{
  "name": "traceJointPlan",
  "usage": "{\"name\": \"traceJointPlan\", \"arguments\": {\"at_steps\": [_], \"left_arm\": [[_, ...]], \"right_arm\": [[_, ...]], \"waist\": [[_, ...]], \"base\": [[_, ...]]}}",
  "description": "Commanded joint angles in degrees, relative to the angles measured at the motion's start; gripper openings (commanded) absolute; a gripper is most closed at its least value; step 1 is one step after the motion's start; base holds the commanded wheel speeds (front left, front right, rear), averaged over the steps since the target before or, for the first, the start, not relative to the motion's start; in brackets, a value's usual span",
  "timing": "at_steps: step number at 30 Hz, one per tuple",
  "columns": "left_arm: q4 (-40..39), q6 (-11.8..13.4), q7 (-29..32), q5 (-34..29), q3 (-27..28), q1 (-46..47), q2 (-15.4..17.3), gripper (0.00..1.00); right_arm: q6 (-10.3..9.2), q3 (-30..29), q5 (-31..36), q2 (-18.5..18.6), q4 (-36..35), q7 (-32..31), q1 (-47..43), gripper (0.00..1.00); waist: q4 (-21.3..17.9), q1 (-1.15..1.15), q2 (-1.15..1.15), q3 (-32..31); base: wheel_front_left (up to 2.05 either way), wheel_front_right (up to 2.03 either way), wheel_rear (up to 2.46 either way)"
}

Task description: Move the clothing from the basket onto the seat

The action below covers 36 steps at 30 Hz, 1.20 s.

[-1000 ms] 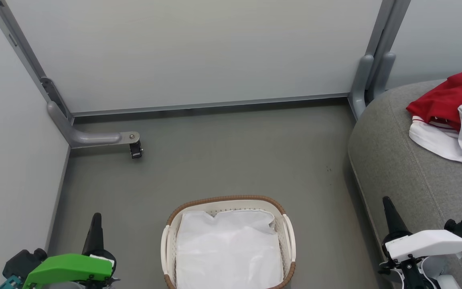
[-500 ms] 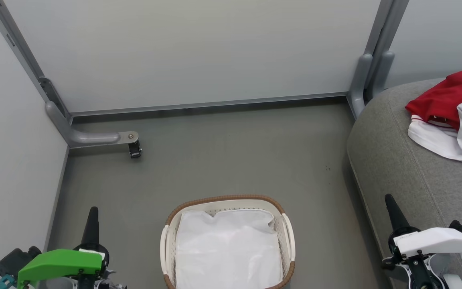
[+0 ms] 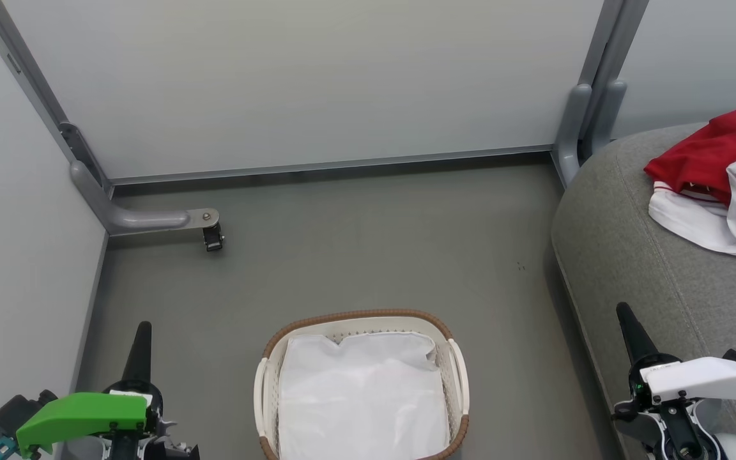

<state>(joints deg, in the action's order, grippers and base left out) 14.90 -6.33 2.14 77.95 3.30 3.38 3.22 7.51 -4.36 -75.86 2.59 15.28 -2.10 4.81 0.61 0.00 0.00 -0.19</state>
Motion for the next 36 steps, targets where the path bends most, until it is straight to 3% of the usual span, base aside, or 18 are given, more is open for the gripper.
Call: {"name": "traceJointPlan", "arguments": {"at_steps": [1,36], "left_arm": [[-0.49,-0.31,0.37,1.07,0.35,1.61,0.08,0.0],[-0.93,-1.35,4.39,13.73,3.28,3.25,-0.35,0.0]], "right_arm": [[-0.03,-0.3,-1.38,0.34,-0.58,-0.48,1.03,0.0],[-0.04,-2.23,-15.65,0.45,-1.36,-4.41,1.67,0.0]], "waist": [[-0.02,0.0,0.0,0.01],[-0.56,0.0,0.0,0.34]], "base": [[0.0,0.0,0.0],[0.0,0.0,0.0]]}}
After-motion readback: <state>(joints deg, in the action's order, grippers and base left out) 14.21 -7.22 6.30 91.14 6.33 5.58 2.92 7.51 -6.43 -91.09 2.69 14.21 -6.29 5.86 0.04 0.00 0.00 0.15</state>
